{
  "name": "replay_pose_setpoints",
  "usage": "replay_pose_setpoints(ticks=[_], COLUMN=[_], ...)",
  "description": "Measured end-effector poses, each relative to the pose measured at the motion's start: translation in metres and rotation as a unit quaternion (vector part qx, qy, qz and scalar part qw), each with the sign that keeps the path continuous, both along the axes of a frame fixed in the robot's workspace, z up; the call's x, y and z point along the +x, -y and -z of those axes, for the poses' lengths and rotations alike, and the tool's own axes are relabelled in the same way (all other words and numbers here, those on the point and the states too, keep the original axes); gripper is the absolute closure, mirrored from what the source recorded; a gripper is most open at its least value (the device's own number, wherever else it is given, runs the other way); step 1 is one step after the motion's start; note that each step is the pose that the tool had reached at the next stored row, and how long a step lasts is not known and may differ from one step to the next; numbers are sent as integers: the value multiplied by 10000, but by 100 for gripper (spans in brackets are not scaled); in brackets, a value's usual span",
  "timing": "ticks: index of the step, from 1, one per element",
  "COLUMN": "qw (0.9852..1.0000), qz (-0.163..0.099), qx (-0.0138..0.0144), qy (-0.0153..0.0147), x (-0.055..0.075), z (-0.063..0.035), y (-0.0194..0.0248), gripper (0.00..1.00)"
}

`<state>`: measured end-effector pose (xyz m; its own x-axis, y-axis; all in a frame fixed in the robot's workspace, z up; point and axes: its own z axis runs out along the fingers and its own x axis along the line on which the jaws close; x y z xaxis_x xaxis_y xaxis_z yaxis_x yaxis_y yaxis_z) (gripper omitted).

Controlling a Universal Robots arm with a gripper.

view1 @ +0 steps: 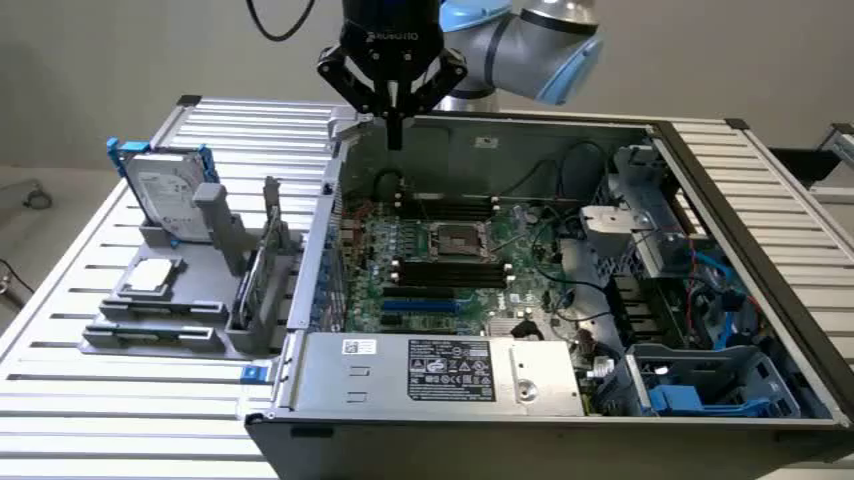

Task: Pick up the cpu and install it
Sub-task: 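Reach for the cpu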

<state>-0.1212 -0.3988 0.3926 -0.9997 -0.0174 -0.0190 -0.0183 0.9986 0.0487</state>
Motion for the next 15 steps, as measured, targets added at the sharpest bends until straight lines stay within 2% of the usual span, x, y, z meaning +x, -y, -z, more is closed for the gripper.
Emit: replay_pose_setpoints(ticks=[10, 15], qw=[10000, 10000], qz=[-24, -34], qx=[2, 1], qy=[1, -26], x=[-5, -204], z=[2, 1], y=[0, -29], gripper=[89, 89])
